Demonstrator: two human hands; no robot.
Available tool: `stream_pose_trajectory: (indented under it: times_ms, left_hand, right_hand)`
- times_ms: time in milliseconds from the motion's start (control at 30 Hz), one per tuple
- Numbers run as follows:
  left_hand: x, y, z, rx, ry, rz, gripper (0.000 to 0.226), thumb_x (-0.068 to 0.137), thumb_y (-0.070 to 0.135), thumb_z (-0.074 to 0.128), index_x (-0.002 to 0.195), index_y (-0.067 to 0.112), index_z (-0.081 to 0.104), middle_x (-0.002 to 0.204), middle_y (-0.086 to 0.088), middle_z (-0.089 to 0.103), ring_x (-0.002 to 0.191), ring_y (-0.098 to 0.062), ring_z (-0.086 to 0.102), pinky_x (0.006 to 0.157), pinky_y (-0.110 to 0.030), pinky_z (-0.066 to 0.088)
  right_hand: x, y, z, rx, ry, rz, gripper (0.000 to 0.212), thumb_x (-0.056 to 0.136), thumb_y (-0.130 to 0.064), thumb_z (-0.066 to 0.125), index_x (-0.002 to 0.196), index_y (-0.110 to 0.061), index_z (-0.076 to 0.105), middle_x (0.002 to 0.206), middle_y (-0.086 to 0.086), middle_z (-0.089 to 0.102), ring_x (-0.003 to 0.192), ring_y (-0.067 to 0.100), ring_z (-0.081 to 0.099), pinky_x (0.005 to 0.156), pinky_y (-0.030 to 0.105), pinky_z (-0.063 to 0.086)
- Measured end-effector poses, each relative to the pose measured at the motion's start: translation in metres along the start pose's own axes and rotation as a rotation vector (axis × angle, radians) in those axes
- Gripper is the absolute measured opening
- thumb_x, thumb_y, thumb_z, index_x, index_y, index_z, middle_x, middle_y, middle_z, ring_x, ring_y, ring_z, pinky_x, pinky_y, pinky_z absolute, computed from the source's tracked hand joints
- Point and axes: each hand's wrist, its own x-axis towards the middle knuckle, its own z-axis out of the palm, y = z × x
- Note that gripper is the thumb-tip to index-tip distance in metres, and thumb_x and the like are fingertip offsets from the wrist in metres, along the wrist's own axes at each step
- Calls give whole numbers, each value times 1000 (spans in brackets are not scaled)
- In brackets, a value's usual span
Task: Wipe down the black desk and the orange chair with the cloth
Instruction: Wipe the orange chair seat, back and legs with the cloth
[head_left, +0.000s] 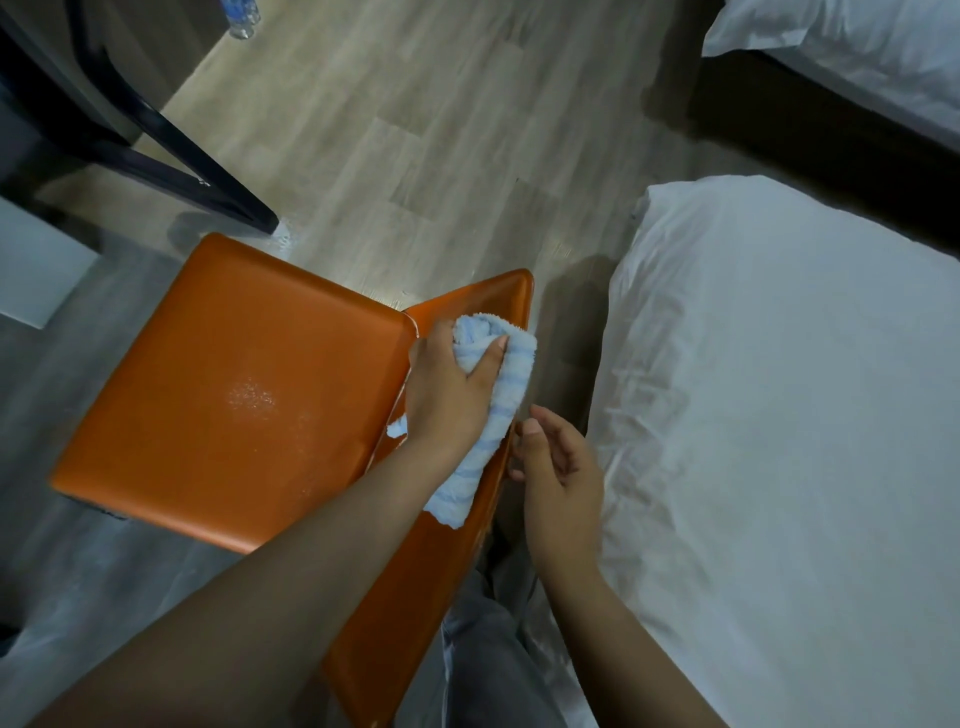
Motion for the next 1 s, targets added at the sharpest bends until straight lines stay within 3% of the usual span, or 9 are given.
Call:
stream_pose_trajectory:
  times_ms: [100,267,400,500,633,900,1000]
  left_hand:
    - [-1,-16,3,-6,-3,-24,46,93,46,50,119,8,51,110,-8,59,98,-18,56,84,-30,45]
    - [-10,-58,9,3,-18,-89,49,89,53,39,107,11,55,99,-4,59,88,-15,57,78,-27,42]
    - [-10,-88,13,34,-69,-97,43,93,46,44,109,9,55,103,-7,60,91,-19,60,75,-24,38]
    - [-6,-103,13,36,-106,-140,43,93,49,46,110,11,54,104,-6,59,90,-17,59,74,-29,42]
    - [7,-124,16,38,-181,-158,42,95,47,44,113,12,57,107,-10,62,94,-21,61,85,-40,51]
    - [63,-148,37,123,-161,-264,49,96,47,42,129,10,46,125,-16,54,112,-32,53,97,-45,44]
    - [87,-157,44,151,-140,-278,51,96,48,42,130,10,45,128,-16,52,114,-32,52,98,-44,43]
  right_hand:
    - [-3,-2,7,-11,22,-60,29,92,-40,53,113,-25,67,101,-14,70,96,4,67,79,27,59]
    - [-13,5,21,-8,105,-91,31,96,-34,51,121,-20,65,111,-6,69,104,9,65,87,37,58]
    - [-14,10,26,-19,138,-121,30,97,-32,51,122,-21,63,113,-4,68,104,13,66,84,43,58]
    - [-13,15,28,-21,144,-133,31,98,-39,50,123,-25,62,114,-5,67,106,16,65,83,46,58]
    - [-13,21,33,-60,190,-182,32,97,-44,47,123,-31,61,115,-9,65,108,14,63,85,41,58]
    - [-11,28,36,-103,241,-264,25,96,-42,48,119,-44,59,111,-18,65,104,8,64,80,23,56]
    - [-10,30,37,-103,255,-275,26,96,-41,49,119,-44,61,110,-17,66,103,10,65,80,25,57]
